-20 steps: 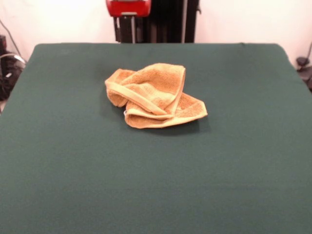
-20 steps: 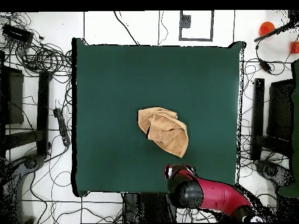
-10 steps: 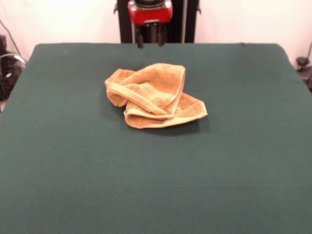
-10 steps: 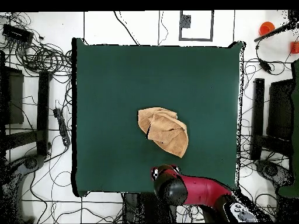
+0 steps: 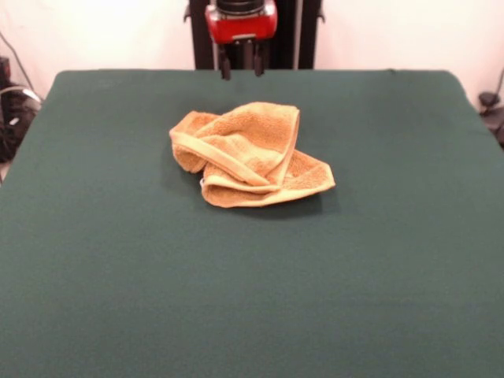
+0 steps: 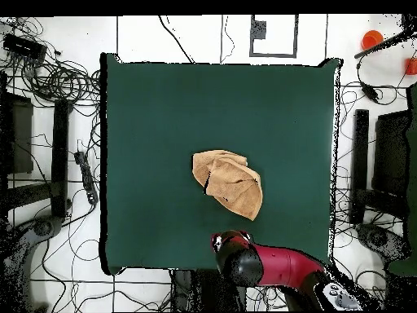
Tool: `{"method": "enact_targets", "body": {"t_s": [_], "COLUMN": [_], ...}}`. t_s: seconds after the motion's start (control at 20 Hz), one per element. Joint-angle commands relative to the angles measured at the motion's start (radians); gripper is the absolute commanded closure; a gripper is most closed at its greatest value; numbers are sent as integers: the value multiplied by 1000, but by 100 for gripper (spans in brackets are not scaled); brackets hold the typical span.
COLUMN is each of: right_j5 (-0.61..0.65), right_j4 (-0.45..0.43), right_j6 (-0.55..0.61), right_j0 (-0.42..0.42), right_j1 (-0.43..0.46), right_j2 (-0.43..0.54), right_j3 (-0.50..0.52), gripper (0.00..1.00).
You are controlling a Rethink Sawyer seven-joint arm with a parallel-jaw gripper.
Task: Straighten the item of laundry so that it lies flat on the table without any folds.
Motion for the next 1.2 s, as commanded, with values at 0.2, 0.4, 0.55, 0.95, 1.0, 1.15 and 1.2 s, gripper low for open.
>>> {"method": "enact_targets", "body": {"t_s": [0.2, 0.4, 0.55, 0.95, 1.0, 1.15, 1.2], "right_j5": [51, 49, 52, 55, 56, 61, 63], "right_j4": [56, 58, 57, 61, 60, 53, 51], "right_j6": [122, 129, 128, 130, 128, 120, 117], "right_j0": [-4, -1, -7, 10, 11, 17, 19], "right_j1": [-20, -34, -44, -30, -29, -27, -27], "right_j2": [95, 92, 96, 94, 94, 94, 93], "right_j3": [-59, -43, -32, -51, -53, -60, -62], "gripper": [0, 0, 0, 0, 0, 0, 0]}}
